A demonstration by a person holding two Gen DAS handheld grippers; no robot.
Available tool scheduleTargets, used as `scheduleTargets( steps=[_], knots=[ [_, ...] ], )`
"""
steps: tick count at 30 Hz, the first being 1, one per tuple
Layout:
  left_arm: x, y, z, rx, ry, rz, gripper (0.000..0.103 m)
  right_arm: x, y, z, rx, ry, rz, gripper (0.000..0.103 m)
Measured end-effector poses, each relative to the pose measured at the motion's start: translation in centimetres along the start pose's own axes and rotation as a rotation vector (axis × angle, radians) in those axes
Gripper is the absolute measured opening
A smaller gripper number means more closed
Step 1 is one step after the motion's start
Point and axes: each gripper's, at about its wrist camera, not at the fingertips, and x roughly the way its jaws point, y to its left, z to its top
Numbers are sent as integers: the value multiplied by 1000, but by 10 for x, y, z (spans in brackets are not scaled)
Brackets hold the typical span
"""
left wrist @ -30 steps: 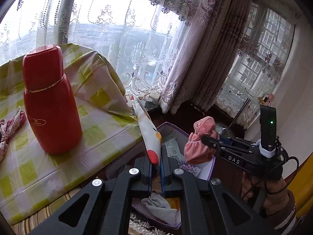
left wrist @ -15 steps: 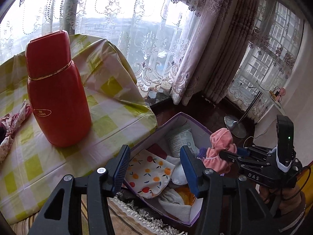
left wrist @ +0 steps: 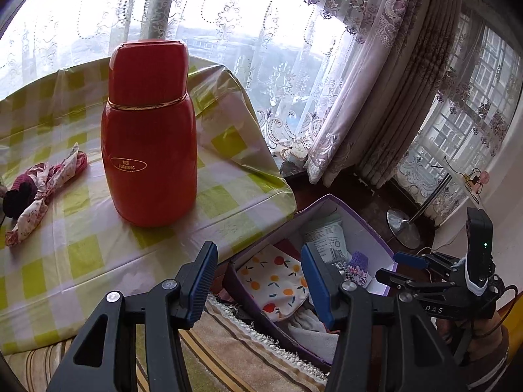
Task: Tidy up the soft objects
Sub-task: 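Carry both items over the white box and open both grippers to release them, then move both open grippers back over the remaining items on the table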
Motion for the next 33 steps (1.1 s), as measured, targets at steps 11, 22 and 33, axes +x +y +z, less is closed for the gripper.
scheduleTargets(
  steps=[11, 22, 33],
  knots=[
    [-29, 59, -17, -123, -40, 48, 54, -6, 63, 19, -121, -25, 72, 67],
    [-71, 146, -32, -278, -119, 145, 54, 2, 162, 31, -298, -10, 184, 67],
    [-104, 233, -44, -367, -161, 261, 54, 23, 260, 49, -449, 1, 274, 67]
  ],
)
